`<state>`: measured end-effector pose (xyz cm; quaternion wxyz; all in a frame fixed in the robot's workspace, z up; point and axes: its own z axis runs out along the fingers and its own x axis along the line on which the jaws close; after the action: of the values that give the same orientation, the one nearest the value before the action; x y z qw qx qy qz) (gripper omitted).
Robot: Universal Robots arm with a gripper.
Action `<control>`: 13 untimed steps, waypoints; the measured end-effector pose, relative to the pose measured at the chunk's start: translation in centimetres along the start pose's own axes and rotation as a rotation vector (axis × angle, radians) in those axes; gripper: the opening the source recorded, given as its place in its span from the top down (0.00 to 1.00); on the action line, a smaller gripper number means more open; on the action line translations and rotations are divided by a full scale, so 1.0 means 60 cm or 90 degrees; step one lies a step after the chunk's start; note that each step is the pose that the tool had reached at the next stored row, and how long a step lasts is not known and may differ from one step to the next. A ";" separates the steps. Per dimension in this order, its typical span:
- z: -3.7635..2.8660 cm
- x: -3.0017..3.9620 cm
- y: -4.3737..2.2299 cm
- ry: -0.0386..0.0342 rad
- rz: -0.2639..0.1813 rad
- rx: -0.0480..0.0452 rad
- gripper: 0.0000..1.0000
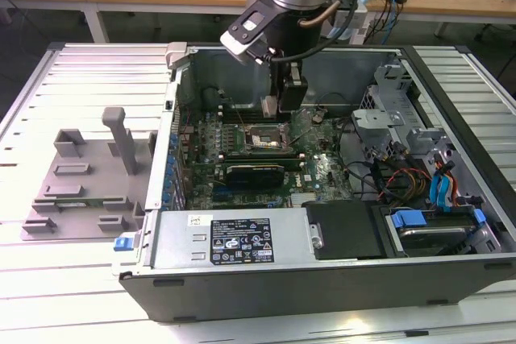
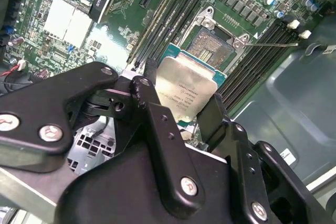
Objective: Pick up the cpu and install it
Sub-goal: 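Place the cpu into insertion slot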
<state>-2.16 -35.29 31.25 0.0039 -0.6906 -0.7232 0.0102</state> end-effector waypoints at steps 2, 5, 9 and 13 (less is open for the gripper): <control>0.003 0.000 0.000 0.0000 0.000 0.0000 0.45; 0.010 0.000 0.000 0.0000 0.000 0.0000 0.45; 0.015 0.000 0.000 -0.0001 0.000 0.0000 0.45; 0.021 0.002 0.000 0.0000 0.000 0.0000 0.45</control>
<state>-2.16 -35.17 29.98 0.0039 -0.6906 -0.7231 0.0102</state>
